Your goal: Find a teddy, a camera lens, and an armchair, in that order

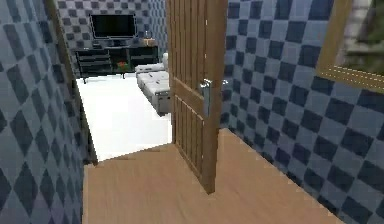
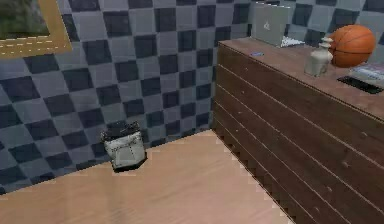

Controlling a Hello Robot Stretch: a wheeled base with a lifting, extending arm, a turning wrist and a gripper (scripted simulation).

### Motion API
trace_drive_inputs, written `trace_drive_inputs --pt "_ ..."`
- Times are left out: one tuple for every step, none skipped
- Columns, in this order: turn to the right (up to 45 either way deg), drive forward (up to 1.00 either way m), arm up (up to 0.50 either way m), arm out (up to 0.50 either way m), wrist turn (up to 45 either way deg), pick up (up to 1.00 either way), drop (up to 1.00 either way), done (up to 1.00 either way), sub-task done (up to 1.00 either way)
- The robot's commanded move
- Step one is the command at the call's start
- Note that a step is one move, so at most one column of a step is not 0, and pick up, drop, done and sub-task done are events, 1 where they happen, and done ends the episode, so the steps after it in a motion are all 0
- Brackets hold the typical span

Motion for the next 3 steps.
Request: trace_drive_inputs --pt "-15.0 0.00 0.00 0.00 0.0 0.00 0.00 0.00 0.00" --pt "0.0 1.00 0.00 0.00 0.0 0.00 0.00 0.00 0.00" --pt "0.0 0.80 0.00 0.00 0.0 0.00 0.00 0.00 0.00"
